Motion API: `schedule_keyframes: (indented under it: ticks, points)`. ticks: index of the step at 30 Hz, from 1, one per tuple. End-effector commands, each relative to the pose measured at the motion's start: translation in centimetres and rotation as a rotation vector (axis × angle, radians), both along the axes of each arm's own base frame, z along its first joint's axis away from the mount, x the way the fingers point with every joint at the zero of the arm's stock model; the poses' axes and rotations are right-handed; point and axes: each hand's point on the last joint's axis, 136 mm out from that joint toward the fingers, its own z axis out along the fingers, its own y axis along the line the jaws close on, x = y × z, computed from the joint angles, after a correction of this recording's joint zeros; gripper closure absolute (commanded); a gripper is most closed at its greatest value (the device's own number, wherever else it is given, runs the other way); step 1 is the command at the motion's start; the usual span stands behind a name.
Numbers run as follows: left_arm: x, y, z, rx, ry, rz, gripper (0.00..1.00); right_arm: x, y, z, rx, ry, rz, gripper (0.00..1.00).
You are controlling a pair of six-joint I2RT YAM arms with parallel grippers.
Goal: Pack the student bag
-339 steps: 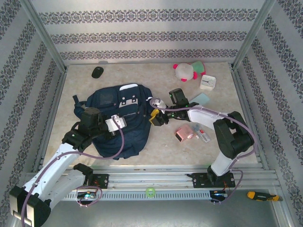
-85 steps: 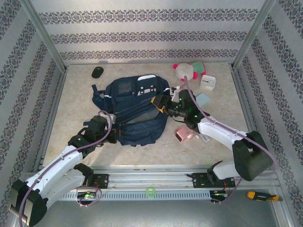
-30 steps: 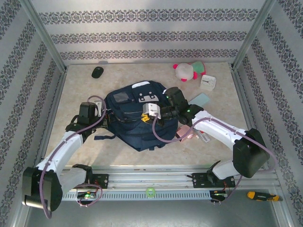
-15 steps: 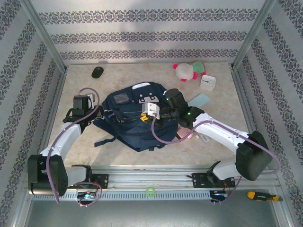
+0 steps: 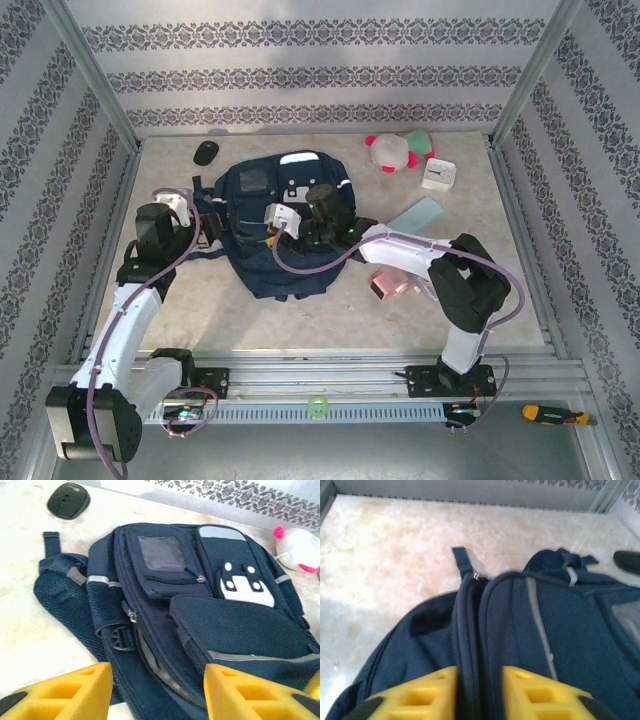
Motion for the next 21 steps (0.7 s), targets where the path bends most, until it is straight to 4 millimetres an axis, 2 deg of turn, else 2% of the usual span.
schedule_keyframes:
  ticks: [1, 3, 6, 10, 15, 21]
  points:
    - [-0.2, -2.1, 1.5, 0.026, -0.100, -0.168, 0.48, -0.9, 0.6, 6.3, 0.152, -0.034, 0.052, 0.58]
    - [-0.6, -3.5, 2.3, 0.049, -0.158, -0.271, 0.46, -2.0, -0.3, 7.3, 0.172, 0.003, 0.050, 0.49]
    - [-1.2, -5.1, 3.0, 0.107, -0.231, -0.406, 0.45, -2.9, -2.1, 8.0, 0.180, 0.079, 0.009, 0.45]
    - [-2.7, -7.3, 3.2, 0.215, -0.295, -0.599, 0.43, -1.7, -5.9, 8.1, 0.216, 0.285, -0.183, 0.43]
    - [-3.7, -9.8, 1.6, 0.416, -0.322, -0.779, 0.38, 0.9, -11.7, 6.3, 0.262, 0.536, -0.478, 0.43]
    - [-2.1, -11.8, -1.0, 0.618, -0.248, -0.874, 0.35, 2.5, -19.4, 2.6, 0.204, 0.725, -0.801, 0.42]
